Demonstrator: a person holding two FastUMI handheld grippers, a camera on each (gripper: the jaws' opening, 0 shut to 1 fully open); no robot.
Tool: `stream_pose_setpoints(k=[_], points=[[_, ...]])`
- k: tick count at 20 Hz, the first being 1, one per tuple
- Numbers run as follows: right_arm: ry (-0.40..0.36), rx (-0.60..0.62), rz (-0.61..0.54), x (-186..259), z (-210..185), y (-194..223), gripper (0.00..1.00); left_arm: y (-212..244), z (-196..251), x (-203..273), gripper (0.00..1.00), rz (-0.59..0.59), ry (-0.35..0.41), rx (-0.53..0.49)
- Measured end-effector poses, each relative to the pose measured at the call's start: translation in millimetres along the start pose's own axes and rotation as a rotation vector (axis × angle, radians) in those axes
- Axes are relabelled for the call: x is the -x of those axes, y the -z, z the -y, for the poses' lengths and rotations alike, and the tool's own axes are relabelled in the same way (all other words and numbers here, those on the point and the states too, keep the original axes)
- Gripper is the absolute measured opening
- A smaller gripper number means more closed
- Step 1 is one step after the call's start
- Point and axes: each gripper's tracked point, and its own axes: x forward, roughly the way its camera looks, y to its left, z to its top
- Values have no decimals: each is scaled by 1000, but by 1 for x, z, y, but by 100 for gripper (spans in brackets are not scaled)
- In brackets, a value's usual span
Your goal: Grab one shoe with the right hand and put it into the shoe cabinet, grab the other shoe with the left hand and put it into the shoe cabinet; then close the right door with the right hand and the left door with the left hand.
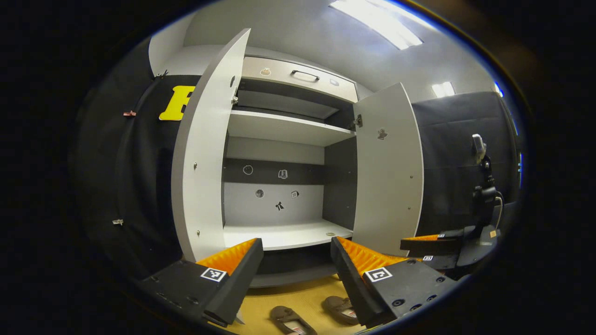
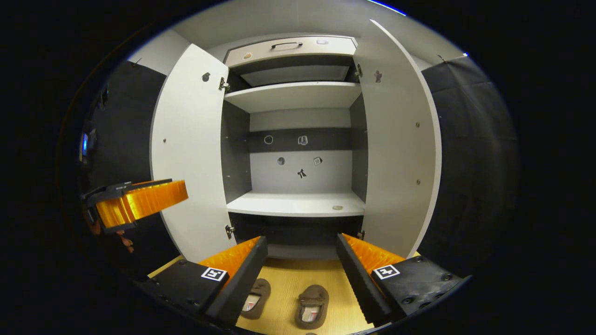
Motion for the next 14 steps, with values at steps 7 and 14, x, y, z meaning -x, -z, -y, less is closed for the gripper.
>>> stream_pose_setpoints(k=[7, 14], points=[[-27, -49, -218, -37, -6, 113, 98, 11, -12, -17, 92, 3, -12, 14], [-32, -76, -431, -48, -5, 229, 92, 24, -29, -34, 92, 3, -54, 44]])
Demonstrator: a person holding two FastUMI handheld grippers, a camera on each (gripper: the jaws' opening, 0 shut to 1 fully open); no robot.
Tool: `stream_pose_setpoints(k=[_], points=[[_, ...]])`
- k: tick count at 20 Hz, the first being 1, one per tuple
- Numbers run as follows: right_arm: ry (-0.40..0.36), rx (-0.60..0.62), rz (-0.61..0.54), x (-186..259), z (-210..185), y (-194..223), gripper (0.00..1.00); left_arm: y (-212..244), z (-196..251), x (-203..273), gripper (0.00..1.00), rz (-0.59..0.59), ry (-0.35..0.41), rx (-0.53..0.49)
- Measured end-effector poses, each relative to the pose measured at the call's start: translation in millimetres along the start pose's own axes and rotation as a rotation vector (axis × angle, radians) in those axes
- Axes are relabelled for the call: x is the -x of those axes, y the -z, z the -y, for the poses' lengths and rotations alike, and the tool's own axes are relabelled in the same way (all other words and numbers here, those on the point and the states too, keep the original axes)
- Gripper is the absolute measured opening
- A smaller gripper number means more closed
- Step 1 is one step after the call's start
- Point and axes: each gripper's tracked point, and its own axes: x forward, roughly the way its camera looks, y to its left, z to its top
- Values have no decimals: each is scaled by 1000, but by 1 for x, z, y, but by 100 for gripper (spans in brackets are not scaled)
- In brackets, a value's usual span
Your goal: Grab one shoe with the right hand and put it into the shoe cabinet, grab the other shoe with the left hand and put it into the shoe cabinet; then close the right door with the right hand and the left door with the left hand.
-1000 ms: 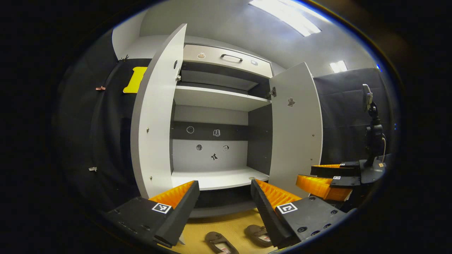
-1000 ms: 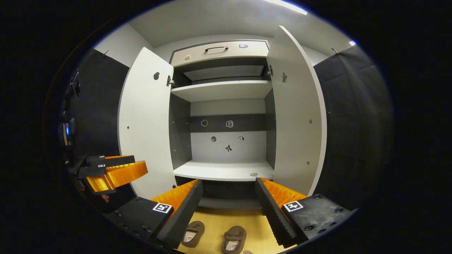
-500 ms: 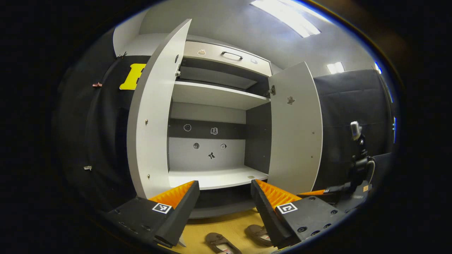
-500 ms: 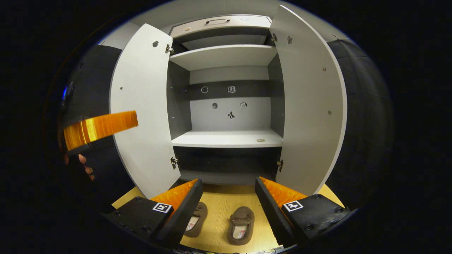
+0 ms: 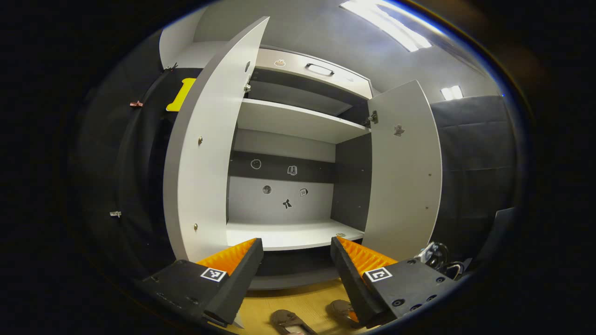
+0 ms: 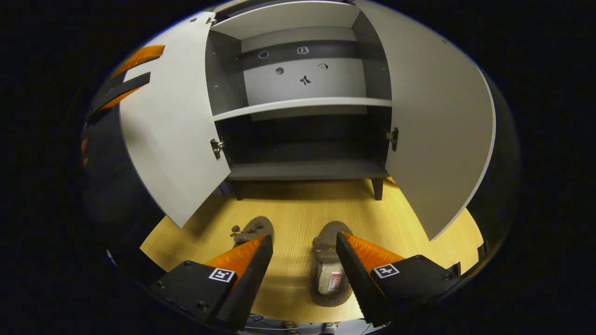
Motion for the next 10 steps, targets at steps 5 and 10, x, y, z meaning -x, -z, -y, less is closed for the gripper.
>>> stream_pose_setpoints(k=[5, 10], points=[[5, -59, -85, -26, 3, 44, 87, 13, -6, -4, 92, -25, -15, 19], [28, -74, -156, -57, 15, 80, 84, 27, -7, -7, 92, -59, -23, 22]])
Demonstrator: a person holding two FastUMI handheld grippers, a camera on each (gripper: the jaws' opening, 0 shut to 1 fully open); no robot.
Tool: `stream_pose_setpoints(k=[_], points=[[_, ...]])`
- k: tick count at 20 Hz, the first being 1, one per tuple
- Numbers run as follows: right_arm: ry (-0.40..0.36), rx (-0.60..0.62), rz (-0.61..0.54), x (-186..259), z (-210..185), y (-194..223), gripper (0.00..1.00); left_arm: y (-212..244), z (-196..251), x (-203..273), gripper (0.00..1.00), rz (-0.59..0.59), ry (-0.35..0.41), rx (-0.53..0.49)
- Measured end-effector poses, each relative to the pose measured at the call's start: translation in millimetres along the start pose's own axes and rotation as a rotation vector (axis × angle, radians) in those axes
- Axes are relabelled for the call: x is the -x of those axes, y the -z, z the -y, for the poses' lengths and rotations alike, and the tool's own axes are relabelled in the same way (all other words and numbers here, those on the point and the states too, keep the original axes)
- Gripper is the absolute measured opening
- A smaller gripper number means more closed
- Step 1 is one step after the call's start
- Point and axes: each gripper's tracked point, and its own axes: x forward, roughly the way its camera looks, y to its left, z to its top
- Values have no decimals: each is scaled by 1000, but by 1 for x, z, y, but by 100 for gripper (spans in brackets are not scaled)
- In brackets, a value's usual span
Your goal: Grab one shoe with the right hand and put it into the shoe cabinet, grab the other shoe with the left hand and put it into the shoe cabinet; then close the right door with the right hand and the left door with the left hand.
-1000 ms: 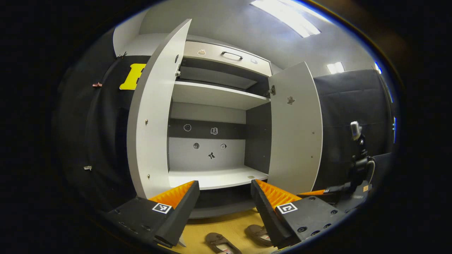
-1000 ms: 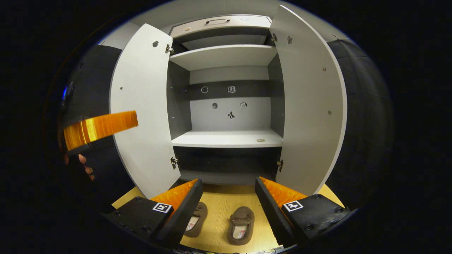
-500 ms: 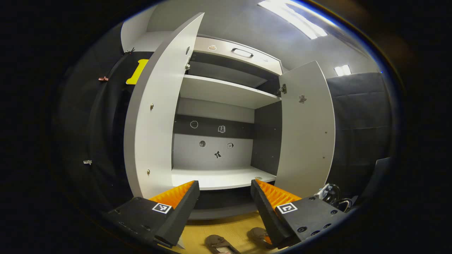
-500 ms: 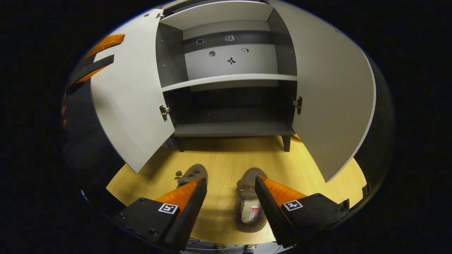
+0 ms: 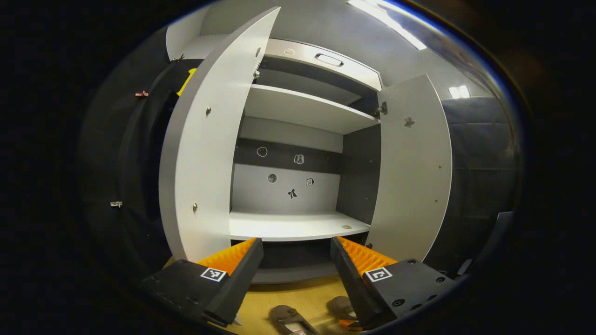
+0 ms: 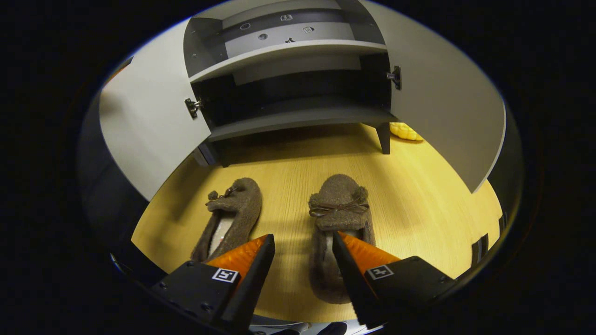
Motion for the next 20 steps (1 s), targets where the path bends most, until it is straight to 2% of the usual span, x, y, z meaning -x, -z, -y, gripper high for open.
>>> stream_pose_setpoints(k=[1, 4, 5, 8, 10, 11, 12, 13, 15, 16, 17, 18, 19, 20], points=[[-2, -7, -1, -7, 2, 2, 77, 3, -1, -1, 92, -8, -5, -5], [16, 1, 10, -25, 8, 1, 77, 17, -2, -7, 92, -31, -8, -6], [21, 7, 8, -28, 9, 0, 70, 21, 0, -9, 92, -43, -2, -3], [23, 15, 18, -40, 7, -5, 68, 34, 3, -16, 92, -78, 9, -4], [48, 25, 18, -49, 14, -7, 61, 38, 3, -20, 92, -88, 10, -10], [54, 21, 4, -52, 16, -5, 49, 38, 3, -21, 92, -89, 10, -13], [56, 19, 0, -56, 17, -4, 46, 40, 3, -23, 92, -91, 12, -17], [57, 16, -2, -57, 18, -7, 33, 40, 3, -25, 92, -93, 12, -22], [61, 7, -5, -64, 21, -8, 31, 43, 2, -27, 92, -102, 11, -32], [53, 1, -14, -62, 19, -7, 19, 45, 2, -28, 92, -106, 10, -34], [55, 9, -15, -59, 20, -11, 25, 45, 2, -30, 92, -108, 11, -33], [75, 7, 1, -66, 22, -9, 26, 46, 3, -30, 92, -110, 12, -31], [80, 18, -17, -50, 24, -15, 6, 46, 3, -32, 92, -111, 13, -30], [73, 29, -24, -62, 25, -7, 6, 46, 3, -32, 92, -110, 12, -31]])
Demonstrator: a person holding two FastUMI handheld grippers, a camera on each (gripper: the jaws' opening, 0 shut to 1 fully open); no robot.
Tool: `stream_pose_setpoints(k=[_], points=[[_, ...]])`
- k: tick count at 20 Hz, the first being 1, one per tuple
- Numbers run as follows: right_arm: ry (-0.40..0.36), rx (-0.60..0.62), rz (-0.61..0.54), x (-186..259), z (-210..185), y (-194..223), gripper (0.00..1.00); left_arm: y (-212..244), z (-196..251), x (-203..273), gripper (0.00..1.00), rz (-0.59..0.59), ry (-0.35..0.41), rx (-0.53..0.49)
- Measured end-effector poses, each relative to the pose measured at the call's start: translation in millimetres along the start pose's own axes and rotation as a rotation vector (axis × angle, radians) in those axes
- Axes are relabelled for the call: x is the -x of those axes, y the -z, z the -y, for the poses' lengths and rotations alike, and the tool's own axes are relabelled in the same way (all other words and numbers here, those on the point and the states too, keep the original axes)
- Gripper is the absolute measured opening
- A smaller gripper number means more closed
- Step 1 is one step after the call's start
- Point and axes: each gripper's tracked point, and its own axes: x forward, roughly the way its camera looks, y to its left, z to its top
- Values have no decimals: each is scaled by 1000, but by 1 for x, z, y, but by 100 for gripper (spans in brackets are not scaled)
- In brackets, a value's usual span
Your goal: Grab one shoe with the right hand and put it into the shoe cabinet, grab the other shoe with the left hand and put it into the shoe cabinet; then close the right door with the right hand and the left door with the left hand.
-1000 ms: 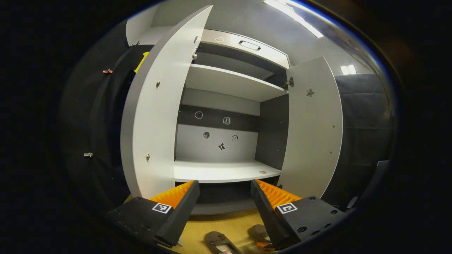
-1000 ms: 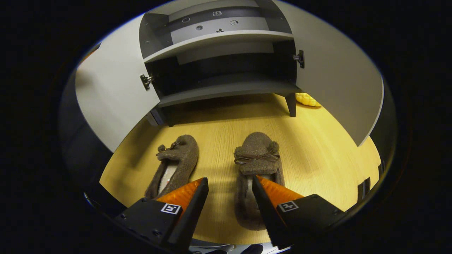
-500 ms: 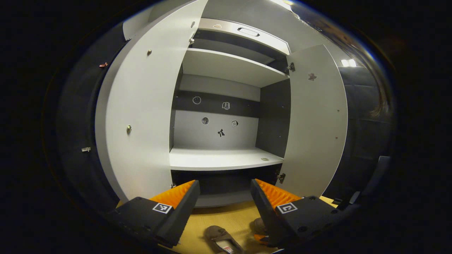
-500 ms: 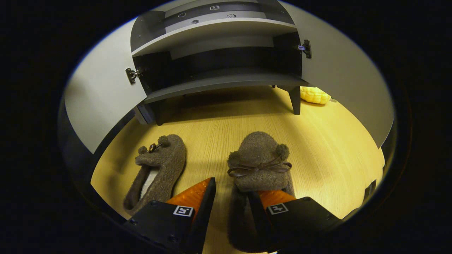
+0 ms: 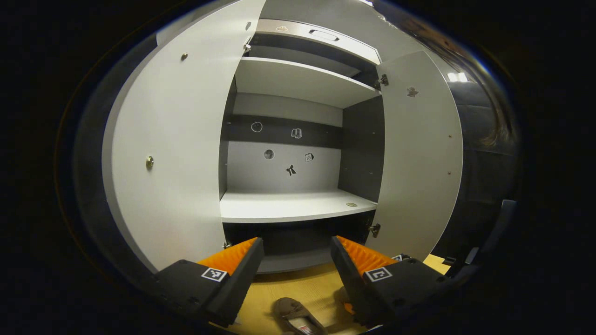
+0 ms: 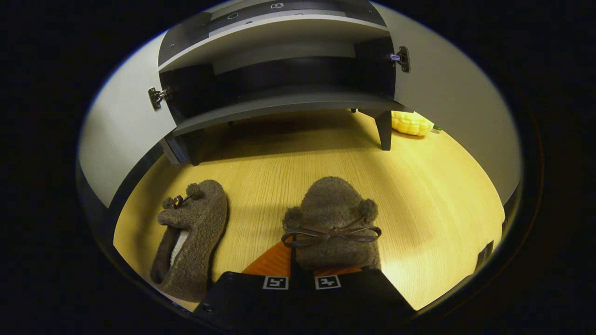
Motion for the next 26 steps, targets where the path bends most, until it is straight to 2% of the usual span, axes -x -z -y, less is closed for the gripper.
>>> stream_pose_setpoints(k=[3, 6, 9, 12, 17, 21, 26], points=[[-19, 39, -1, 3, -1, -2, 6, -1, 0, -1, 92, -1, -4, -3], [-48, 62, 33, 31, -4, -22, 6, -5, 0, 2, 92, 7, -5, 1], [-56, 79, 110, 75, -4, -68, 6, -10, 2, 8, 92, 16, 6, 37], [-30, 116, 182, 114, 2, -117, 6, -9, 10, 15, 92, 17, 26, 90], [-20, 134, 305, 163, 0, -199, 6, -9, 10, 30, 90, 23, 20, 71], [-27, 185, 403, 175, -10, -265, 6, 5, 19, 46, 90, -14, 33, 39], [-61, 217, 504, 175, -30, -356, 6, 12, 35, 59, 90, -27, 60, 155]])
